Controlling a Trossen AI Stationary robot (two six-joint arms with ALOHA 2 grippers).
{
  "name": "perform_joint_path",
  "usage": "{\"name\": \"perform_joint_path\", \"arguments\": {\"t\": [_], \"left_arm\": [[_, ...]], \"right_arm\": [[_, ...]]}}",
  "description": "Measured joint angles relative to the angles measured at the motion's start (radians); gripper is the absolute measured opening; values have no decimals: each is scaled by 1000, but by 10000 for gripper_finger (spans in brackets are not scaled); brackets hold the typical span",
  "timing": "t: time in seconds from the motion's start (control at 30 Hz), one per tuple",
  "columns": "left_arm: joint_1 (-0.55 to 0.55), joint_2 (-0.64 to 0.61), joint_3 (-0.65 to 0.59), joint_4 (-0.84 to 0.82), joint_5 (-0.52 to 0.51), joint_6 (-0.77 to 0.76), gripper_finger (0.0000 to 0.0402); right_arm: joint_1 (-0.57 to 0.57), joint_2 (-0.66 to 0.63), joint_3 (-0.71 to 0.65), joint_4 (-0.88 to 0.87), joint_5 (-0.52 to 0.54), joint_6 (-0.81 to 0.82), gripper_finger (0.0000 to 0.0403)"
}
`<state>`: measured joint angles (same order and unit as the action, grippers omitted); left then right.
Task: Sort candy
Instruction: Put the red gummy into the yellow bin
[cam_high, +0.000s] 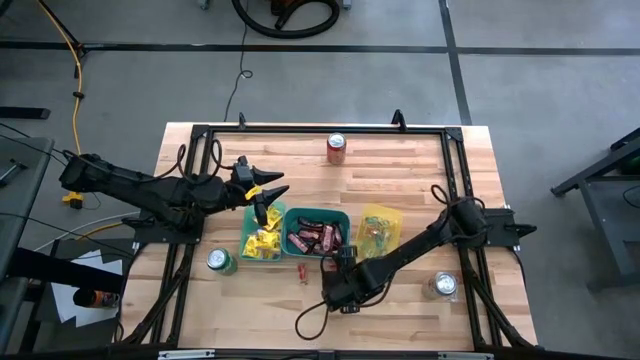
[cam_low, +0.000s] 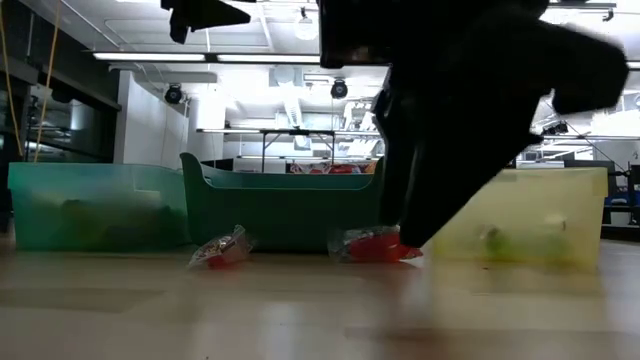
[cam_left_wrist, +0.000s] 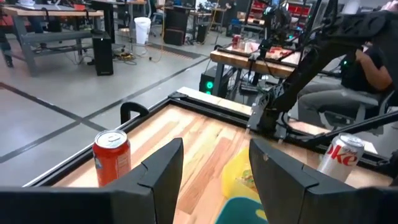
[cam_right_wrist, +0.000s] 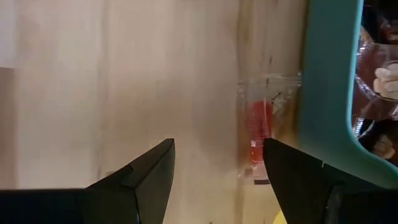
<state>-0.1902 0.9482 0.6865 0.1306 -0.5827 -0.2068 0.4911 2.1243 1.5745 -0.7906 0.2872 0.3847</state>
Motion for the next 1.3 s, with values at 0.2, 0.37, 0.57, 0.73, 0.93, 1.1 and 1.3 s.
{"name": "perform_joint_path", "arguments": {"t": [0.2,0.37,0.57,0.73,0.93,1.1,1.3], "left_arm": [[0,0,0,-4,0,0,170],[0,0,0,-4,0,0,170],[0,0,0,-3,0,-10,170],[-1,-7,0,11,3,-58,170],[-1,-38,0,59,41,-100,170],[-1,-66,1,72,40,-29,170],[0,-91,0,91,46,-62,170]], "right_arm": [[-7,14,-1,3,67,0,237],[-26,25,-1,1,69,10,213],[-47,34,-1,7,18,17,168],[-48,39,0,30,-82,8,59],[-30,33,52,15,-212,54,13],[-17,30,136,-12,-221,22,4],[4,-6,241,-84,-195,-87,1]]}}
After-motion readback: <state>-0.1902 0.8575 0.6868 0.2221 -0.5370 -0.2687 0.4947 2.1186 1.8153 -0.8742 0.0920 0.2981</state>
